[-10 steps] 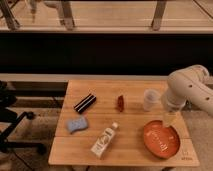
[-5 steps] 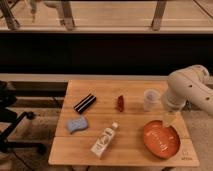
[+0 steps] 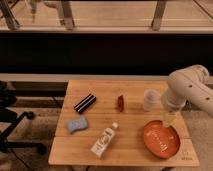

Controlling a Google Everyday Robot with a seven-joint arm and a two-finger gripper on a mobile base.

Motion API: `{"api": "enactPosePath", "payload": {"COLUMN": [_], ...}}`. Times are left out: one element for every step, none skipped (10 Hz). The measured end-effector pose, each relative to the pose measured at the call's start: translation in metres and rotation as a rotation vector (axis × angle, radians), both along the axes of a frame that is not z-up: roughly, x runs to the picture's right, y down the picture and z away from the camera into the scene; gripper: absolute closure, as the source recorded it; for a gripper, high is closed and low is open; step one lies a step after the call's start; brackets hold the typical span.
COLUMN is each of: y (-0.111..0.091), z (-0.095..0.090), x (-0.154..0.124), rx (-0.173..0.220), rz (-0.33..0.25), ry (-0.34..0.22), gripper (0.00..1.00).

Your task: Push the ceramic bowl across the table

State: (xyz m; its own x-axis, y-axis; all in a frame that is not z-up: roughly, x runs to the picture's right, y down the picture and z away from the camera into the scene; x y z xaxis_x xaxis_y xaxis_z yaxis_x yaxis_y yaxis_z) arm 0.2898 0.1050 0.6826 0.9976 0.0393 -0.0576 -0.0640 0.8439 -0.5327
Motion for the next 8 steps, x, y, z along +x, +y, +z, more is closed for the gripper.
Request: {"api": "enactPosePath", "payload": {"y": [0.000,0.000,0.000,0.000,0.004,0.012,0.012,0.020], "z": [0.000,0.000,0.000,0.000,0.002,0.005,0.005,0.007], "x": [0.000,0.000,0.000,0.000,0.005,0.015,0.015,0.028], "rx": [0.000,0.000,0.000,0.000,0.000,0.000,0.000,0.001], "rz": [0.000,0.000,0.000,0.001,0.018,0.044,0.046,0.069], "ry": [0.000,0.000,0.000,0.000,0.009,0.025,0.026,0.045], "gripper": [0.20,0.20,0.20,0.23,0.34,0.44,0.45,0.66]}}
